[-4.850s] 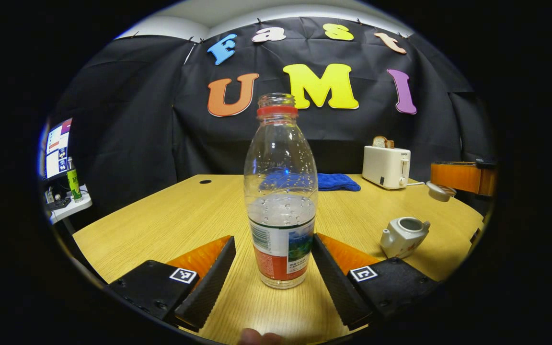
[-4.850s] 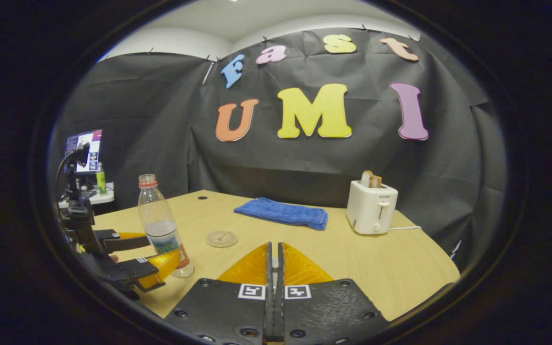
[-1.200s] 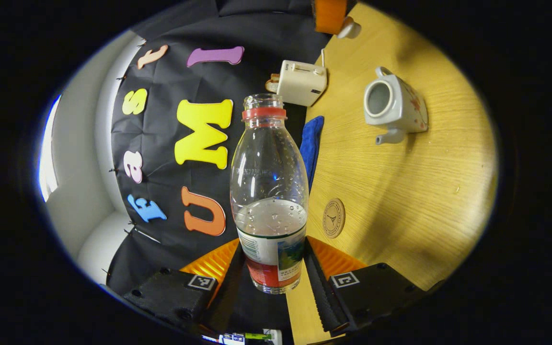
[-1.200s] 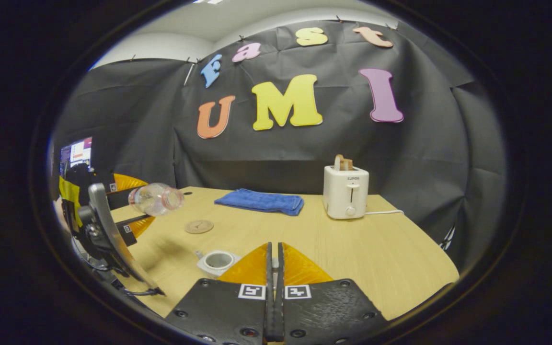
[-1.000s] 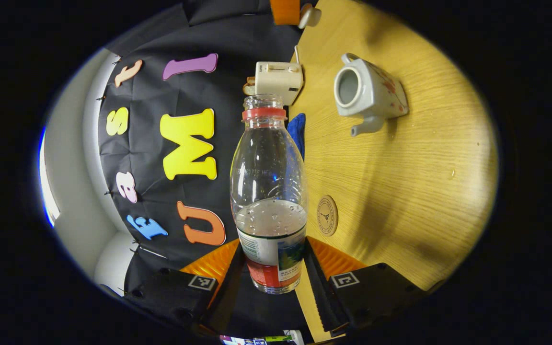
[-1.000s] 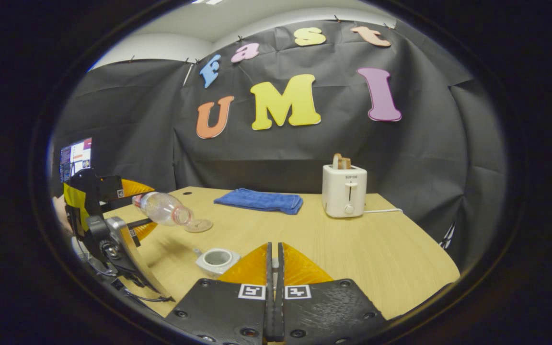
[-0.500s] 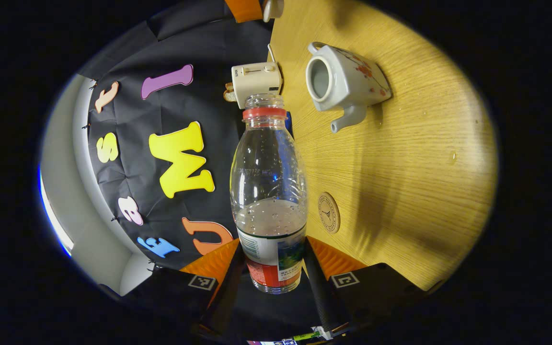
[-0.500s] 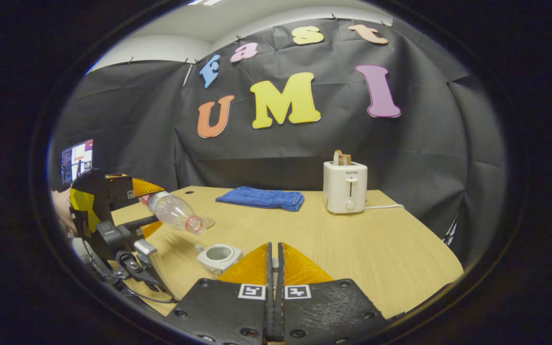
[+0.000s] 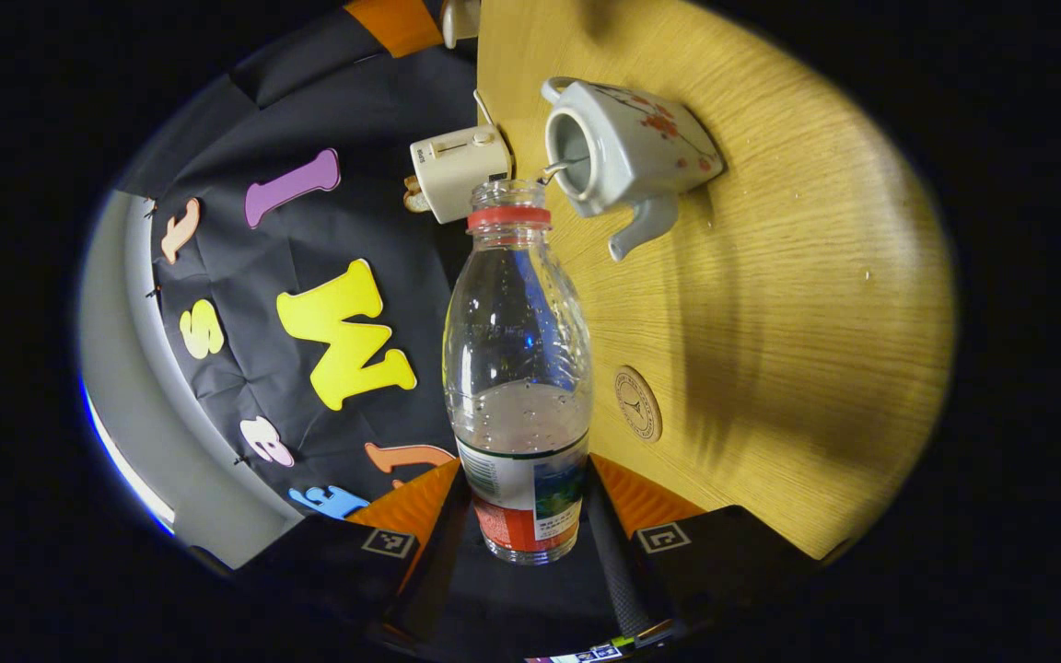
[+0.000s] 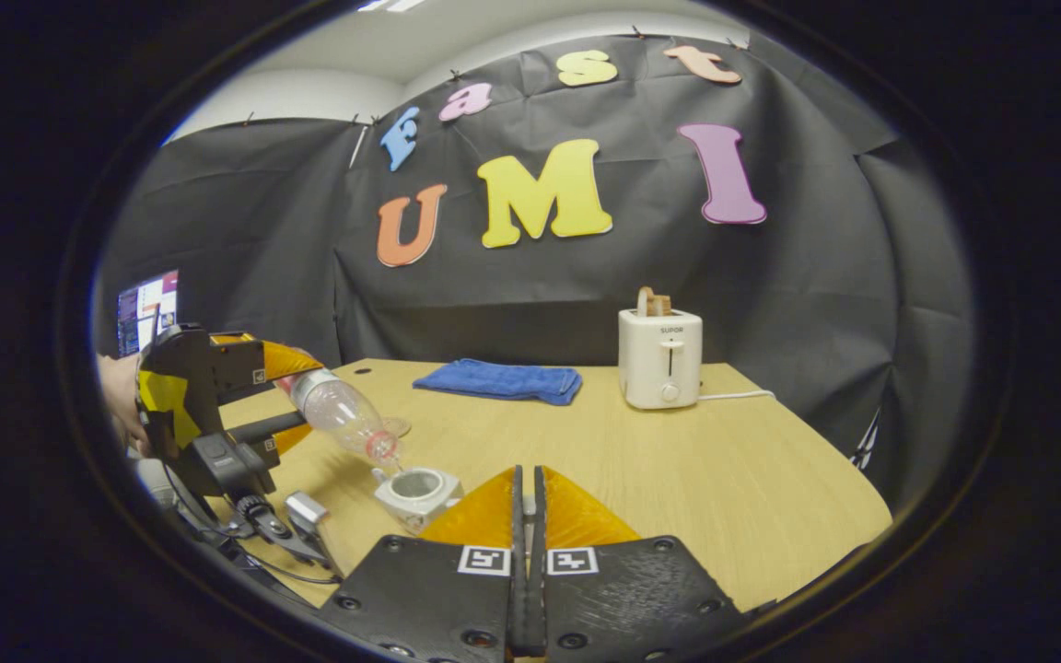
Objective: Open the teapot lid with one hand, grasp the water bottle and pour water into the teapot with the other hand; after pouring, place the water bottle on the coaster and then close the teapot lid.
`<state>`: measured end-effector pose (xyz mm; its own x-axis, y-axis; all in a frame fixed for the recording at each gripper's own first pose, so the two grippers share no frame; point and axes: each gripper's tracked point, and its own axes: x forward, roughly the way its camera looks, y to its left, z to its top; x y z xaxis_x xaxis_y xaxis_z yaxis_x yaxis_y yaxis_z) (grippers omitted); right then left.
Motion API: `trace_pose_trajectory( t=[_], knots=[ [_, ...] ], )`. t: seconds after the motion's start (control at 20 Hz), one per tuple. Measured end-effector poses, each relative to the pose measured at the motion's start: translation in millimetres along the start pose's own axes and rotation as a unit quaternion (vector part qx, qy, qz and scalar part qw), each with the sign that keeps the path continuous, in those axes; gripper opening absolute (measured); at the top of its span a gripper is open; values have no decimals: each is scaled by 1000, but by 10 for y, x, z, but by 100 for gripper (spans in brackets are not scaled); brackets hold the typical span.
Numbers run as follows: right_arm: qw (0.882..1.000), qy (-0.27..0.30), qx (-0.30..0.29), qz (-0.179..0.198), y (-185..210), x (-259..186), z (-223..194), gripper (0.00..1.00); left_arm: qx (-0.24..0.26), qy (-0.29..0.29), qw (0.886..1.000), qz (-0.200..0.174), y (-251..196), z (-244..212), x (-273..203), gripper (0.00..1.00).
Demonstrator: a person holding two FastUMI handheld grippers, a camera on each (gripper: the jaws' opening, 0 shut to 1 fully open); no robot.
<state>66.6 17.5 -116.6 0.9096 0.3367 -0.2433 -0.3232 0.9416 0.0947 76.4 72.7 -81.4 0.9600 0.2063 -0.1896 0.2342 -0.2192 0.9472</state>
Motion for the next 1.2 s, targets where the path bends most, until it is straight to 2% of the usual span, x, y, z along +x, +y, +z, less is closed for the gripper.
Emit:
trace_pose_trajectory(
  t=[0.25, 0.3, 0.35, 0.4, 0.5, 0.55, 0.65, 0.7, 0.8, 0.85, 0.9, 1.2],
  knots=[
    [1000, 0, 1, 2, -17, -17, -9, 0, 25, 5, 1000, -2, 18, 31, -10, 72],
    [1000, 0, 2, 2, -18, -20, -17, 0, 31, 6, 1000, -1, 27, 32, -18, 68],
    [1000, 1, 3, 2, -22, -18, -25, 0, 37, 7, 999, 1, 64, 41, -21, 72],
    [1000, 1, 3, 3, -24, -22, -29, 0, 42, 9, 999, 3, 90, 24, -21, 67],
    [1000, -1, 2, 3, -22, -35, -31, 0, 55, 13, 998, 11, 143, 30, -28, 77],
    [1000, -1, 1, 2, -27, -39, -28, 0, 66, 13, 998, 20, 185, 46, -39, 72],
    [1000, -2, 2, 3, -42, -42, -32, 0, 73, 14, 997, 27, 240, 50, -60, 72],
    [1000, -2, 2, 3, -39, -49, -31, 0, 76, 15, 997, 28, 249, 28, -69, 75],
    [1000, -2, 1, 4, -26, -54, -29, 0, 84, 17, 996, 30, 268, 51, -71, 72],
    [1000, -2, 1, 6, -19, -66, -26, 0, 91, 19, 995, 33, 298, 55, -67, 76],
    [1000, -4, 0, 7, -10, -70, -22, 0, 97, 19, 994, 35, 342, 48, -74, 72],
    [1000, -6, 3, 11, -12, -82, -27, 0, 113, 14, 993, 37, 376, 91, -116, 72]
  ],
)
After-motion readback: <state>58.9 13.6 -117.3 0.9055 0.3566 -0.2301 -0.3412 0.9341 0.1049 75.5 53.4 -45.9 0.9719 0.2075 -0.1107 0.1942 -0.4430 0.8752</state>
